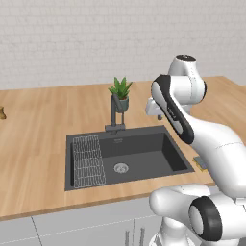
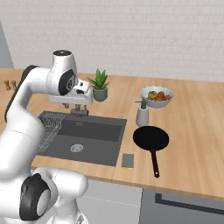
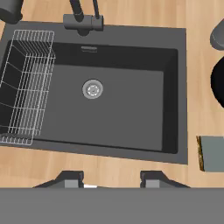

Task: Pick the pan and sponge and place them into the sink. Then turn on the water.

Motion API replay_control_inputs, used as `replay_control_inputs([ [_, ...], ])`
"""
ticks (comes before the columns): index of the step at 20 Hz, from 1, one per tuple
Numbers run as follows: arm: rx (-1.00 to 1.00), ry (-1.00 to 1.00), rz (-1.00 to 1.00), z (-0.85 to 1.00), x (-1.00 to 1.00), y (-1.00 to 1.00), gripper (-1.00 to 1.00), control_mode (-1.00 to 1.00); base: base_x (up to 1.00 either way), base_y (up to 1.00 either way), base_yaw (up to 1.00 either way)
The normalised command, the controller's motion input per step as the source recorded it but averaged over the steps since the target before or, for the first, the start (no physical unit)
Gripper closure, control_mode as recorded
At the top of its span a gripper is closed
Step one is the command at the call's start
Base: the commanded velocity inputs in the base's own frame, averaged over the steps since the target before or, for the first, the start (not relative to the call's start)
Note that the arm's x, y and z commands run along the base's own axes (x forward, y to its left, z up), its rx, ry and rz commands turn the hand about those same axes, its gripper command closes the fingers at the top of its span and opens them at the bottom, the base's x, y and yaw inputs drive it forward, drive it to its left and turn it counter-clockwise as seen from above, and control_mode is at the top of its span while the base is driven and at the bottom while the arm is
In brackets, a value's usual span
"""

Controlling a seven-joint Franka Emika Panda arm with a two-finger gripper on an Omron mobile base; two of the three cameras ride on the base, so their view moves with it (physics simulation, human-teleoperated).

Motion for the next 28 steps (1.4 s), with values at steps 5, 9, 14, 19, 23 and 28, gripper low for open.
replay_control_inputs([
  [5,0.0,0.0,0.0,0.0,-0.1,-0.26,-1.0,-1.0,0.0,0.0,0.0],
  [9,0.0,0.0,0.0,-0.06,-0.21,-0.93,-1.0,-1.0,0.0,0.0,0.0],
  [14,0.0,-0.04,0.0,-0.13,-0.32,-1.0,-1.0,-1.0,0.0,0.0,0.0],
  [19,0.0,0.0,0.0,-0.21,-0.19,-1.0,-1.0,-1.0,0.0,0.0,0.0],
  [23,0.0,0.0,0.01,-0.34,-0.04,-1.0,-1.0,-1.0,0.0,0.0,0.0],
  [28,0.0,0.0,0.03,-0.45,0.0,-0.86,-1.0,-1.0,0.0,0.0,0.0],
])
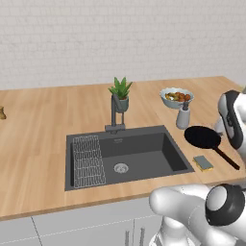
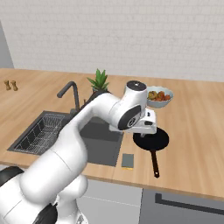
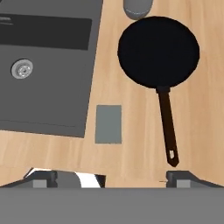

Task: Pick the pan and sponge and place them into the sink. Then turn on the water.

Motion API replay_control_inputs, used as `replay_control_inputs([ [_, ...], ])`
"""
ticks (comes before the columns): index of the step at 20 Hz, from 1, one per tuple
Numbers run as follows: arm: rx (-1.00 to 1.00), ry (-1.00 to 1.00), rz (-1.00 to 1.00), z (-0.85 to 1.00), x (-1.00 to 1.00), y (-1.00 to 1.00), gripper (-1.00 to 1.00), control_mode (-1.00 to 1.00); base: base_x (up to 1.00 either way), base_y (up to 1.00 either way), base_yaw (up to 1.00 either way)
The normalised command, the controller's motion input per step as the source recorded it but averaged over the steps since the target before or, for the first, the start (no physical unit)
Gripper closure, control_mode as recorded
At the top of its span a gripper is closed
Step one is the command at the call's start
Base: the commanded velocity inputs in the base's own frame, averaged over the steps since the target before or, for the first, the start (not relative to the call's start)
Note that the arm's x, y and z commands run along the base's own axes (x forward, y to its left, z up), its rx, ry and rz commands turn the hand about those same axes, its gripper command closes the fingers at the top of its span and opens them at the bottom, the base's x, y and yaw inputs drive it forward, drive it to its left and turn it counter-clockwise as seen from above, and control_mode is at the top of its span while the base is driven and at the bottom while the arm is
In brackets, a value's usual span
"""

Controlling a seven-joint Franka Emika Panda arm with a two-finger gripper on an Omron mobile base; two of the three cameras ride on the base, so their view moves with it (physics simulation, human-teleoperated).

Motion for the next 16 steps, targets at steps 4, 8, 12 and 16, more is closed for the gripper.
replay_control_inputs([
  [4,0.0,0.02,0.0,-0.39,0.07,-0.45,-1.0,-1.0,0.0,0.0,0.0],
  [8,0.0,0.04,0.0,-0.38,0.23,-0.28,-1.0,-1.0,0.0,0.0,0.0],
  [12,0.0,0.11,0.0,-0.41,0.37,-0.24,-1.0,-1.0,0.0,0.0,0.0],
  [16,0.0,0.13,0.0,-0.39,0.34,-0.26,-1.0,-1.0,0.0,0.0,0.0],
])
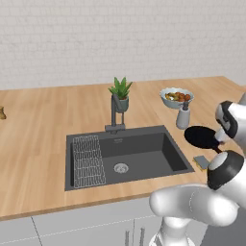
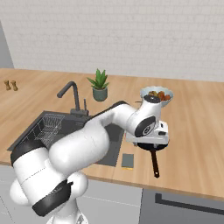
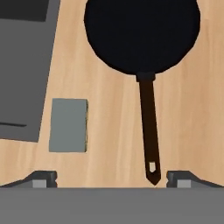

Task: Pick the pan and sponge and place them into the sink. Then turn on the water.

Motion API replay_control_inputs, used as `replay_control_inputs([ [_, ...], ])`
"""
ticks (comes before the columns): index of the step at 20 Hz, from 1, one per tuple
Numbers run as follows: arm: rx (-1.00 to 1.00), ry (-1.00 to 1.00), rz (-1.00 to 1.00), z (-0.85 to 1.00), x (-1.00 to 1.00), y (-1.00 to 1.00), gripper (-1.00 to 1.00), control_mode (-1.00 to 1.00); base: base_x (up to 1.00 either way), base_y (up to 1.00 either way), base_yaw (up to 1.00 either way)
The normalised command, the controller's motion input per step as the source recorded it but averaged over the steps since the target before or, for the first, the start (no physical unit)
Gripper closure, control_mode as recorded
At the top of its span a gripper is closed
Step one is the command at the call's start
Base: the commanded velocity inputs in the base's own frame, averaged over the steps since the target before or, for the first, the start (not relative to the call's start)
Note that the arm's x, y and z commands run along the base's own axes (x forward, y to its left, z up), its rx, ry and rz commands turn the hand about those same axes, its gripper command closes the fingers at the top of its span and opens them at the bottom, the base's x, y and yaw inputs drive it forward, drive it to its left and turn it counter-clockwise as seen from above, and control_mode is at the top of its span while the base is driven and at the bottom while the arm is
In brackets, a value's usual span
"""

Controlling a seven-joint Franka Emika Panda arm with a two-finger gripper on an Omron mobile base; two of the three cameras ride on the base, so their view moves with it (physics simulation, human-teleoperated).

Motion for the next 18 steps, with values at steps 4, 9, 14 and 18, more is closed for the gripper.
replay_control_inputs([
  [4,0.0,0.11,0.0,-0.36,0.27,-0.24,-1.0,-1.0,0.0,0.0,0.0],
  [9,0.0,0.07,0.01,-0.34,0.19,-0.2,-1.0,-1.0,0.0,0.0,0.0],
  [14,0.0,0.09,0.01,-0.4,0.19,-0.2,-1.0,-1.0,0.0,0.0,0.0],
  [18,0.0,0.05,0.0,-0.45,0.09,-0.14,-1.0,-1.0,0.0,0.0,0.0],
])
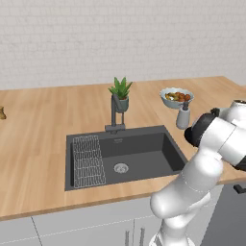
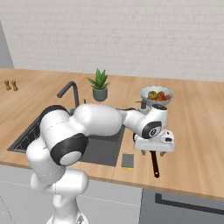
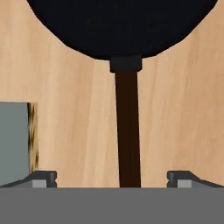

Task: Pick the pan and sponge and place them into the sink. Then turn on the water.

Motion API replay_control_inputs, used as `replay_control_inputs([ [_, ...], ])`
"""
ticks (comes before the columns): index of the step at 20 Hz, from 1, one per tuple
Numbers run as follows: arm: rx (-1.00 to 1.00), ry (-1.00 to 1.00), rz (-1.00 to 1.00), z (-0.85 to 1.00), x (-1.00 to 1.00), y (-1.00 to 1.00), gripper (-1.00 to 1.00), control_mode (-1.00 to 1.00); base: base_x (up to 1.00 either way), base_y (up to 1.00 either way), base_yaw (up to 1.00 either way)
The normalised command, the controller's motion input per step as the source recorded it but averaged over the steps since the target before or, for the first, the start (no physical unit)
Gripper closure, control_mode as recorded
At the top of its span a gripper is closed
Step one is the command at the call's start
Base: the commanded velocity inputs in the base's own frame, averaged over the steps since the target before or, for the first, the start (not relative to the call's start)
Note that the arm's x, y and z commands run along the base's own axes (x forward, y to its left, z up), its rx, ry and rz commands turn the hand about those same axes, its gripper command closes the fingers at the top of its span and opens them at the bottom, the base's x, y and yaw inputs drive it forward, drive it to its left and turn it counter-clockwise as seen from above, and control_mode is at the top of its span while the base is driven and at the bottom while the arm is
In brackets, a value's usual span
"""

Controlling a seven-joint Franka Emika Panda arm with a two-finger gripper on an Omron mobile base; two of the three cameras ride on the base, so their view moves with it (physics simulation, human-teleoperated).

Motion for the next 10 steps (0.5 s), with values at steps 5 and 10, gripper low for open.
replay_control_inputs([
  [5,0.0,0.0,0.02,-0.43,0.06,-0.16,-1.0,-1.0,0.0,0.0,0.0],
  [10,0.0,0.0,0.05,-0.43,0.08,-0.11,-1.0,-1.0,0.0,0.0,0.0],
])
